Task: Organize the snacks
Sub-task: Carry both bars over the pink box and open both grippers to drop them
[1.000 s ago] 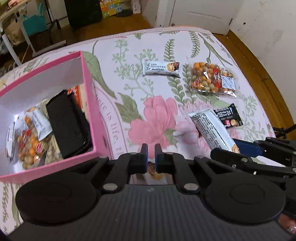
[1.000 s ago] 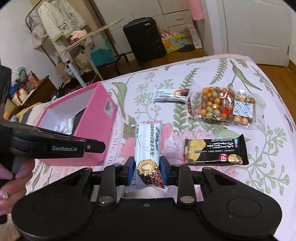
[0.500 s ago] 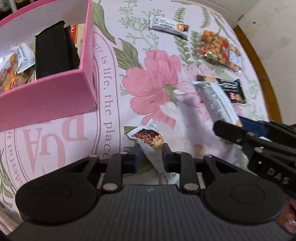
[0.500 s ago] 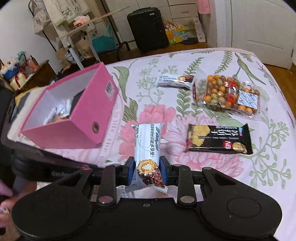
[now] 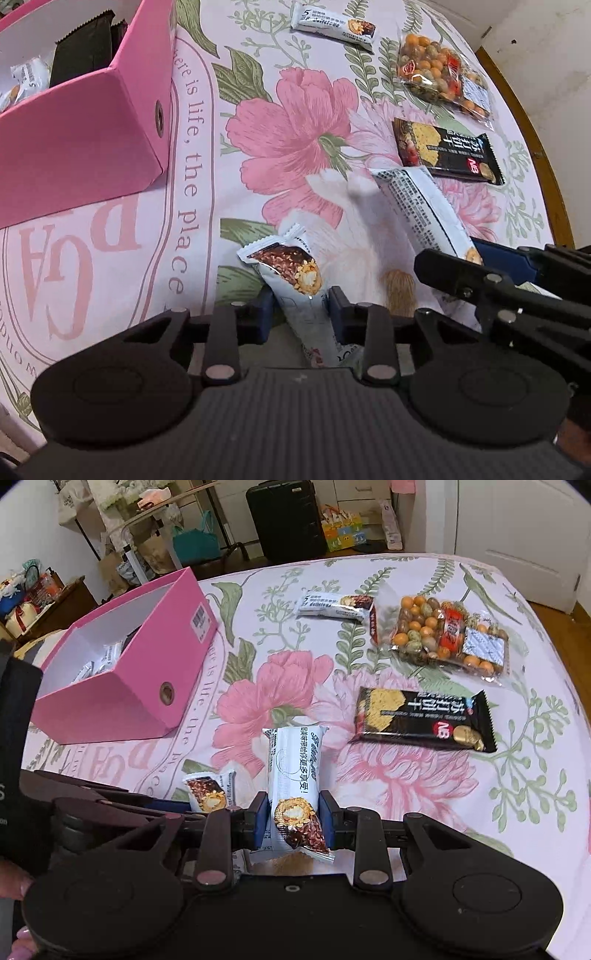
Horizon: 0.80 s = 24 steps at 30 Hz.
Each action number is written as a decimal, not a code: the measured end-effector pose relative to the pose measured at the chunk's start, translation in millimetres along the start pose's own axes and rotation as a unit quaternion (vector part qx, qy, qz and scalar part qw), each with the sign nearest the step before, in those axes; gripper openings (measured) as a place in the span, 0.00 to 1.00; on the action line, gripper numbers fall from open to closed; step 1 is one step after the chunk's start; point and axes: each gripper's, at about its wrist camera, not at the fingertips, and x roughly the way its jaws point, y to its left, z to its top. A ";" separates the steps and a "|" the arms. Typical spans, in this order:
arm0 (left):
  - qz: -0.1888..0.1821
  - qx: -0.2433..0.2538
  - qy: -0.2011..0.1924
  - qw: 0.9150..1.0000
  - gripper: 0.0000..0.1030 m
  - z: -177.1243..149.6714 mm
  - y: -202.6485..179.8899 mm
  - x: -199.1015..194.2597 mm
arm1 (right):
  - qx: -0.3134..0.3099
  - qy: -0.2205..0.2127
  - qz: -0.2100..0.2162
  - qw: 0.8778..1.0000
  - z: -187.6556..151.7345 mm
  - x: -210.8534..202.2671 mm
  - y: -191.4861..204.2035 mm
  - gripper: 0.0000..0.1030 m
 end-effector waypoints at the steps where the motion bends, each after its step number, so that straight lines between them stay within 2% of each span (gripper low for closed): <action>1: -0.002 -0.001 0.001 1.000 0.29 -0.4 1.6 -1.5 | -0.002 -0.001 0.001 1.000 0.0 -1.6 2.0 0.32; 4: -0.006 -0.007 0.007 1.000 0.28 -1.1 7.1 -7.9 | -0.006 -0.004 0.004 1.000 0.5 -7.0 8.1 0.32; 7: -0.006 -0.012 0.008 1.000 0.28 -1.4 13.0 -18.3 | -0.016 0.002 0.026 1.000 -0.8 -11.6 16.6 0.32; 13: 0.005 -0.033 -0.009 0.999 0.26 -1.1 31.2 -47.2 | -0.057 -0.001 0.038 0.998 -3.5 -24.9 38.5 0.32; 18: 0.013 -0.058 -0.041 0.997 0.25 1.6 57.6 -84.9 | -0.081 -0.018 0.063 0.995 4.0 -40.1 55.3 0.33; 24: 0.040 -0.079 -0.099 0.991 0.25 9.5 89.8 -137.9 | -0.109 -0.048 0.101 0.988 28.4 -48.6 78.4 0.33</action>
